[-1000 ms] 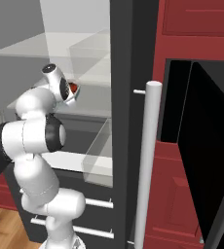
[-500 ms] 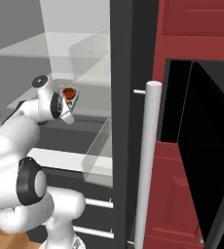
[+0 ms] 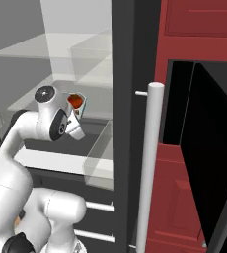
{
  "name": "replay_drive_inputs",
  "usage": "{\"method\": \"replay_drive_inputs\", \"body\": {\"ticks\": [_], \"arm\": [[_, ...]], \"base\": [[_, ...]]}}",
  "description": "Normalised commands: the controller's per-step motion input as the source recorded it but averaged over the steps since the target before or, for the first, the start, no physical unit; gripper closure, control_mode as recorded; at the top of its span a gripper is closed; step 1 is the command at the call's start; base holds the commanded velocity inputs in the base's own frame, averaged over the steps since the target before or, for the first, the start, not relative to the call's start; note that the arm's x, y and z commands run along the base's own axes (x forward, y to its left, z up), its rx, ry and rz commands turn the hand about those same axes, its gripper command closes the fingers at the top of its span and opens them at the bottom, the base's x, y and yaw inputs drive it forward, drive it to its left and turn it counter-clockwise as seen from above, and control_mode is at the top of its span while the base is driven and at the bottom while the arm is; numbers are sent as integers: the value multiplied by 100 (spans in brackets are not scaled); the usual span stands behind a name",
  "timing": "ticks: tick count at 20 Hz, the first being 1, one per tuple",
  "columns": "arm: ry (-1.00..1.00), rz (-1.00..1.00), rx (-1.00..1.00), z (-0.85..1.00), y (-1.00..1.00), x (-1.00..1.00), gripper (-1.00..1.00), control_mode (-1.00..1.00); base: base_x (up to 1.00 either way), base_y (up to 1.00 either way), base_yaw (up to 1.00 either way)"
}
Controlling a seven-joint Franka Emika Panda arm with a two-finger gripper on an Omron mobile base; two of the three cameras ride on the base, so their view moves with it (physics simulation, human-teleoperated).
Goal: Place the tupperware containing the chicken drumstick and tomato meal in the microwave. Close the microwave door and press the start button to reheat the meal.
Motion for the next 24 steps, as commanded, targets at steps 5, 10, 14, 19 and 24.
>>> {"method": "replay_drive_inputs", "body": {"ticks": [5, 10, 14, 19, 24], "arm": [[0, 0, -1, 13, -14, -30, 100, -100], [-1, 0, 0, 0, 1, -14, 100, -100], [0, 0, 0, 0, 0, 0, 100, 100], [0, 0, 0, 0, 0, 0, 100, 100], [0, 0, 0, 0, 0, 0, 100, 100]], "base": [[0, 0, 0], [0, 0, 0], [-45, 31, 1], [-71, 43, 5], [-85, 24, -12]]}}
